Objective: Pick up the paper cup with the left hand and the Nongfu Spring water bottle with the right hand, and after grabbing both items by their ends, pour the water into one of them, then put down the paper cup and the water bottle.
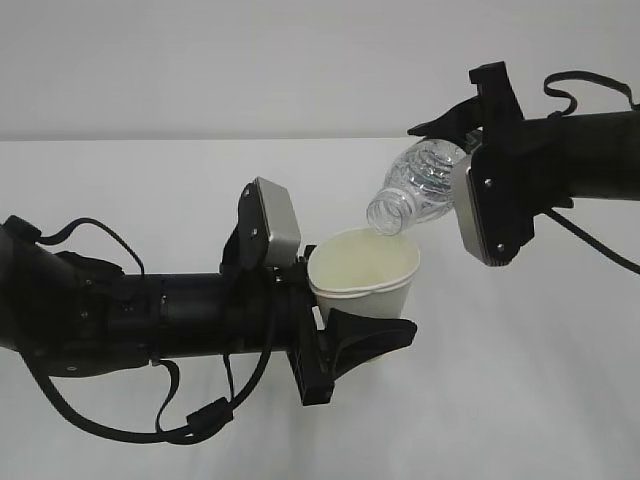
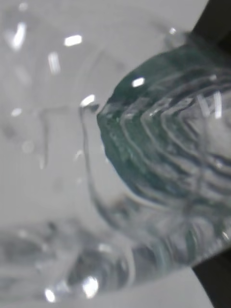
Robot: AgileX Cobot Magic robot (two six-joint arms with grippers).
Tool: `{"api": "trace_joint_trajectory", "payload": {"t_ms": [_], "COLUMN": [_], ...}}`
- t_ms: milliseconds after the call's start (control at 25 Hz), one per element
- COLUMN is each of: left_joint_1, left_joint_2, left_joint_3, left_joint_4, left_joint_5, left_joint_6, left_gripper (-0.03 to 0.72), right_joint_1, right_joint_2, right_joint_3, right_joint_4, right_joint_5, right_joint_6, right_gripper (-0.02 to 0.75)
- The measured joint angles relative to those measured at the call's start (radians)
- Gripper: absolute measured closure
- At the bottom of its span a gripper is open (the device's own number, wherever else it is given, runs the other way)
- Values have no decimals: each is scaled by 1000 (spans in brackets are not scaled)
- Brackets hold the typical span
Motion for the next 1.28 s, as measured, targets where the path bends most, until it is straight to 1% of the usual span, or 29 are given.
{"api": "trace_joint_trajectory", "payload": {"t_ms": [1280], "left_joint_1": [-4], "left_joint_2": [0], "left_joint_3": [0], "left_joint_4": [0], "left_joint_5": [-22], "left_joint_6": [-4], "left_gripper": [244], "right_joint_1": [0], "right_joint_2": [0], "right_joint_3": [-21], "right_joint_4": [2], "right_joint_5": [0], "right_joint_6": [-52], "right_gripper": [246]}}
